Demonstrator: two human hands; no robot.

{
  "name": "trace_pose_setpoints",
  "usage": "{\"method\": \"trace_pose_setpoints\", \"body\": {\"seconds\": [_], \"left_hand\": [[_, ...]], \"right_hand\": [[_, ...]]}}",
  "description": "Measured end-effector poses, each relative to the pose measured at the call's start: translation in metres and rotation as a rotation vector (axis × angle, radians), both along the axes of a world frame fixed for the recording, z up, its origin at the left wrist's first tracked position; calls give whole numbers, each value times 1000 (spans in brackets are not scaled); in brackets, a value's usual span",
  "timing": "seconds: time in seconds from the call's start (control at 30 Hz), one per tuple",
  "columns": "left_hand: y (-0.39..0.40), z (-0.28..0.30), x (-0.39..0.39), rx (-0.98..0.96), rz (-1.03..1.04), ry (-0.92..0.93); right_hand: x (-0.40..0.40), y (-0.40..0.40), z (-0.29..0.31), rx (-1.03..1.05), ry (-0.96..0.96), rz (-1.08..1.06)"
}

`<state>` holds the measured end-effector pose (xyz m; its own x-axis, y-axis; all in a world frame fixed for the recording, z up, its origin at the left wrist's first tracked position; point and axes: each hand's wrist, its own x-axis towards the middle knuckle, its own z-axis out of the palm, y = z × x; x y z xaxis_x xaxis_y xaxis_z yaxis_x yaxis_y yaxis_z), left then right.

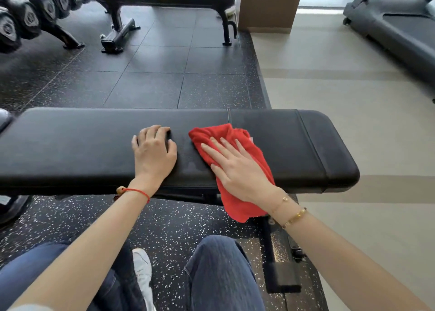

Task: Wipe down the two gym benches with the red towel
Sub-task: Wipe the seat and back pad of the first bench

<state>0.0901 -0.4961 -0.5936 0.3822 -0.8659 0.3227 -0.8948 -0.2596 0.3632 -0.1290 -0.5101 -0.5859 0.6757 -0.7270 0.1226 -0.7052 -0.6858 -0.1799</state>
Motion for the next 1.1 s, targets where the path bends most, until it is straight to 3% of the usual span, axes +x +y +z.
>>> {"method": "trace_pose_setpoints", "body": {"seconds": [0.33,0.6,0.8,0.87,1.1], "left_hand": [[1,1,-1,-7,1,18],[1,-3,4,-38,-9,-1],[1,-4,3,-33,-16,-7],[0,-4,1,-26,-9,-11],[1,-1,1,-20,-3,-6]], "right_hand": [[33,-104,14,103,74,-235],[-14,-23,4,28,10,46],[-19,-113,14,117,19,-377],[-4,-122,14,116,54,-431],[31,-35,7,20,35,-79]]}}
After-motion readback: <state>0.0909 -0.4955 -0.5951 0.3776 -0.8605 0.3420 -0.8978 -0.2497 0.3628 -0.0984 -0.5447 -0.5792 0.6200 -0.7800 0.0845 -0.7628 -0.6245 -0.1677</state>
